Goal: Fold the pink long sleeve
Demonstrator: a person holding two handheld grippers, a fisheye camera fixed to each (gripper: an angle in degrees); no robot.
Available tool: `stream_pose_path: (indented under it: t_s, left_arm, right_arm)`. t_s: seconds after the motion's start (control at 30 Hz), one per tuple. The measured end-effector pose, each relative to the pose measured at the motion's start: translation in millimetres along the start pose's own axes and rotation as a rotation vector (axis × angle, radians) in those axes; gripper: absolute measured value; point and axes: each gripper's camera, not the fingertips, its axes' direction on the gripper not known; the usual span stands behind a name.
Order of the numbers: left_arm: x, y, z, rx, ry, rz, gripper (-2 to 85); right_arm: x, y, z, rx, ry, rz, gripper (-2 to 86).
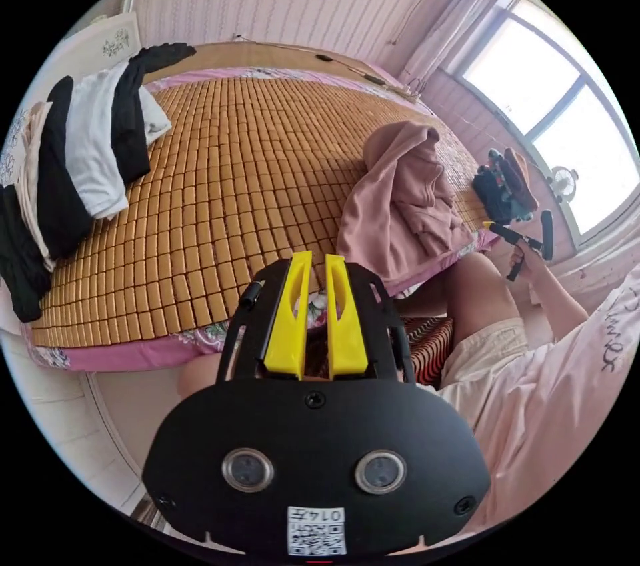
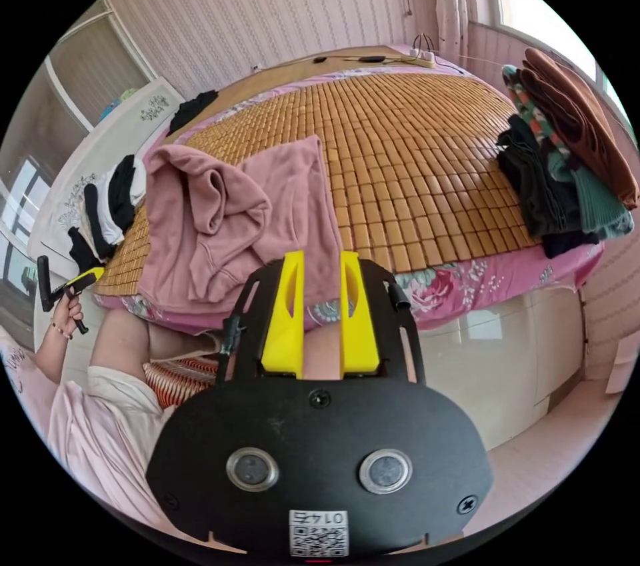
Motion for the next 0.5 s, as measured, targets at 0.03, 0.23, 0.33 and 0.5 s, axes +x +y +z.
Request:
stream_pose_path:
  t_s: [0.03, 0.23, 0.33, 0.5]
  left_arm:
    - [4.0, -5.1, -3.2, 0.015, 0.002, 0.012, 4.8]
    - [86.4, -82.5, 14.1, 0.097, 0.004, 0.284, 11.5]
    - [114.2, -111.7, 72.9, -0.045, -0.041, 0.339, 12.4]
    - [112.5, -105.9, 151.7, -0.340, -0.336, 0.435, 2.4]
  right_arm:
    - [-5.8, -7.0, 1.1, -0.002, -0.015, -0.032, 11.2]
    - [-16.9, -33.3, 38.9, -0.183, -0.031, -0.072, 11.1]
    - [-19.0, -37.5, 26.9, -0.191, 0.005, -0.084, 4.8]
    - [4.2, -40.4, -48.2, -0.024, -0.150, -0.048, 1.8]
